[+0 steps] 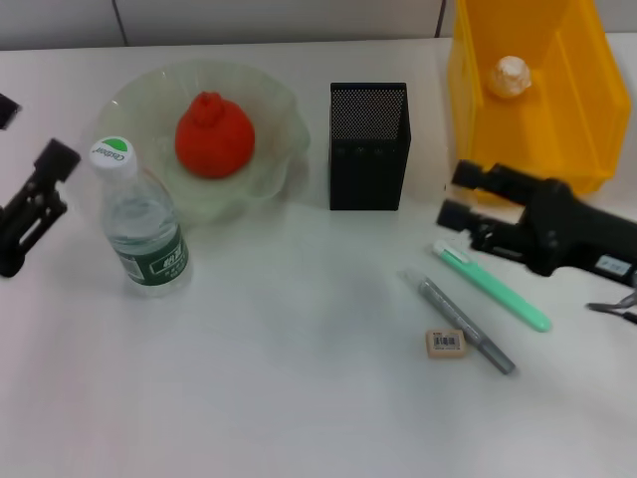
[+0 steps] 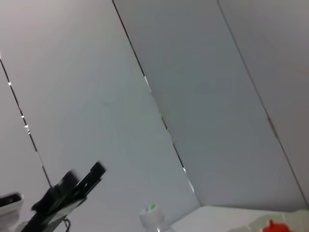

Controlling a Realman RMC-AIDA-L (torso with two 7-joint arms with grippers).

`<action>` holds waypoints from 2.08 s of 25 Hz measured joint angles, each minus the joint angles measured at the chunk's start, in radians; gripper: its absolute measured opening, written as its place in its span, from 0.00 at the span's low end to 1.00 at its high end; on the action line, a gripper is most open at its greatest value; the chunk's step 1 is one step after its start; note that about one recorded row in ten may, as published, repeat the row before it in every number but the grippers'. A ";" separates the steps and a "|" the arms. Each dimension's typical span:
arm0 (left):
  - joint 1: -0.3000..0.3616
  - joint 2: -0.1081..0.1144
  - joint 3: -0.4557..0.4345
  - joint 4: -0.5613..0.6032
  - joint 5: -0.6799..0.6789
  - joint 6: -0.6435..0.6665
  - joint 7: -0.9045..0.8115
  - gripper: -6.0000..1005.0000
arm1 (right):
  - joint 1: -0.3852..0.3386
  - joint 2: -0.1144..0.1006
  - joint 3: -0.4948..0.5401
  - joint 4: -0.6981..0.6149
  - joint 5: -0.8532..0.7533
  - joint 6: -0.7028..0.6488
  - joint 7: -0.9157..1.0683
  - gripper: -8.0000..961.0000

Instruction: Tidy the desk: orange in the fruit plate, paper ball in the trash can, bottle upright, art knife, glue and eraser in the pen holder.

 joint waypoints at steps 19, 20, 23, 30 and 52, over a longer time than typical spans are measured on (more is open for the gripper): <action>-0.134 0.060 0.076 0.151 0.511 -0.063 -0.254 0.77 | 0.131 0.000 -0.376 -1.137 -0.776 -0.158 1.162 0.77; -0.137 0.059 0.075 0.151 0.514 -0.070 -0.256 0.77 | 0.146 0.001 -0.400 -1.133 -0.803 -0.150 1.183 0.77; -0.140 0.057 0.075 0.149 0.514 -0.087 -0.258 0.77 | 0.208 0.003 -0.529 -1.068 -0.880 -0.068 1.257 0.77; -0.143 0.043 0.080 0.144 0.533 -0.133 -0.262 0.77 | 0.271 0.008 -0.688 -0.887 -0.892 0.122 1.294 0.77; -0.134 0.028 0.079 0.144 0.543 -0.174 -0.283 0.77 | 0.325 0.015 -0.982 -0.626 -0.850 0.432 1.349 0.44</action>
